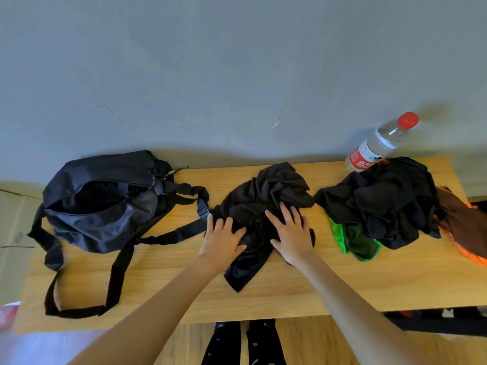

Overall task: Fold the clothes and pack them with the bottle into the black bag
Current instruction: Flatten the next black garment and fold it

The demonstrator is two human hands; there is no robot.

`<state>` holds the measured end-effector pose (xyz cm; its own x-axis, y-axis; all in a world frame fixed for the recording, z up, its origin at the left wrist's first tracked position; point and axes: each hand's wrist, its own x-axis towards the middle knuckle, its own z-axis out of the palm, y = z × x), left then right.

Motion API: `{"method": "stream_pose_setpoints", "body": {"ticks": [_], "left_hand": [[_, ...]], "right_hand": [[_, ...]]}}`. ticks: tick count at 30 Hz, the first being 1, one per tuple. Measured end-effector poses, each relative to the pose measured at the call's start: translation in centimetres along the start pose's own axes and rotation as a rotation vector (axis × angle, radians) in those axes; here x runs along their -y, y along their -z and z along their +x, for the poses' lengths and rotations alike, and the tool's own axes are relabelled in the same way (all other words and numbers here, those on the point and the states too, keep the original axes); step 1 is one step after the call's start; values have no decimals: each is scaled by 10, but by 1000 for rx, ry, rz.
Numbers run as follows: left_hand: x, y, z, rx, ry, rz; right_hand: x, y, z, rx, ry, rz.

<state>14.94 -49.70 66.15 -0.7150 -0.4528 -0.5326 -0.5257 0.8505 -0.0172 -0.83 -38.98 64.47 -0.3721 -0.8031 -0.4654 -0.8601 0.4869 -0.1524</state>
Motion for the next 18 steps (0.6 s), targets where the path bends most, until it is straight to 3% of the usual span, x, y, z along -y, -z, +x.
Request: {"method": "stream_pose_setpoints", "body": {"ticks": [6, 10, 14, 18], "left_hand": [[-42, -5, -17, 91, -201, -110], [-42, -1, -13, 33, -149, -321], [-14, 9, 5, -220, 60, -575], [17, 19, 32, -378, 324, -653]], "right_hand": [[-16, 29, 26, 29, 177, -18], [-19, 32, 28, -107, 260, 139], [-28, 28, 18, -433, -51, 399], [-46, 21, 12, -511, -371, 449]]}}
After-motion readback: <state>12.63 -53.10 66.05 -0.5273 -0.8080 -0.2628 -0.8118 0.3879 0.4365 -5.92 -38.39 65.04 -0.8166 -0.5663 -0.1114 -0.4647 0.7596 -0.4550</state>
